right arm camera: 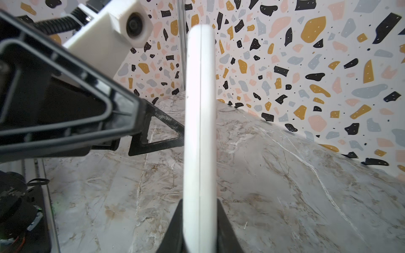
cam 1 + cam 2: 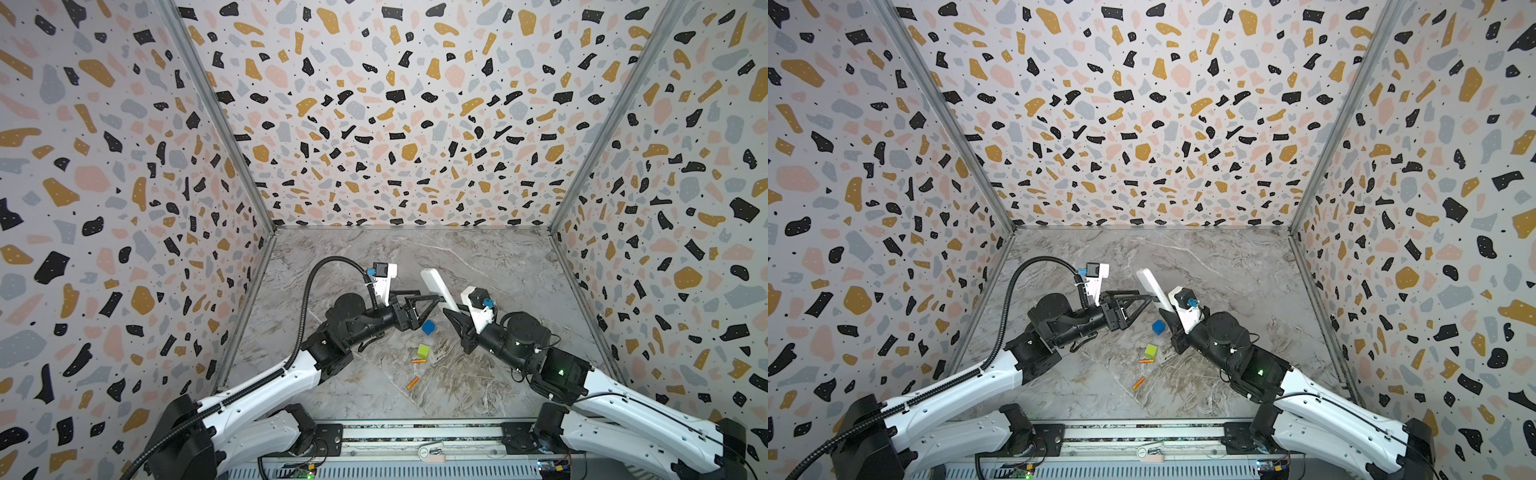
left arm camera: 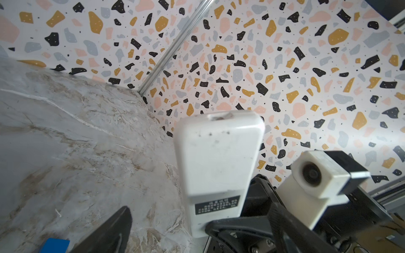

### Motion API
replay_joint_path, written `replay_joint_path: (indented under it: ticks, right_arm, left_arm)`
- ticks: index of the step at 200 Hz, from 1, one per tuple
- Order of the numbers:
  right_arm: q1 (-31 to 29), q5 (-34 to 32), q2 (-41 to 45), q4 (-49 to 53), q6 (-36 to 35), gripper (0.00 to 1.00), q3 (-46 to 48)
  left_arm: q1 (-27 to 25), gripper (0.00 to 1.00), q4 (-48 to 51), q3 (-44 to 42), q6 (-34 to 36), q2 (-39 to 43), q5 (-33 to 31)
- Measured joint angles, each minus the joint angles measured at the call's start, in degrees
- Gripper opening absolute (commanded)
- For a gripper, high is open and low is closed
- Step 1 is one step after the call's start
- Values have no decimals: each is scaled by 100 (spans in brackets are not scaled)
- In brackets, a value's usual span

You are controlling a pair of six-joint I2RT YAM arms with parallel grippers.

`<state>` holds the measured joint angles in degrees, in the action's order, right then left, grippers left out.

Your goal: Load the batteries into the remote control

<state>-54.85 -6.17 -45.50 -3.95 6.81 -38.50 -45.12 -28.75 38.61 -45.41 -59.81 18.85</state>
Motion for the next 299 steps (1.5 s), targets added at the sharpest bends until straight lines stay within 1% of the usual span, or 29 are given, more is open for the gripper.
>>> replay_joint_path:
  ticks: [46,74,124,189,237,282,299]
  right_arm:
    - [365,1187,37,33,267,0,-2]
    - [527,1926,50,-7,341,0,-55]
    - [662,2789,96,-7,407,0,-109]
    - [717,3488,39,-39,428,0,-116]
    - [717,3683,15,-72,457,0,-188]
    - [717,3836,13,-175,496,0,-227]
    - [717,3945,11,-203,535,0,-227]
  left_arm:
    - [0,99,-173,0,439,389,382]
    - [0,99,-168,0,627,459,522]
    - [0,99,-177,0,885,638,715]
    - [0,73,-308,0,1067,743,975]
    - [0,51,-374,-2,1130,739,1067]
    - [0,36,-461,-26,1121,730,1102]
    - [0,30,-555,-26,1113,730,1220]
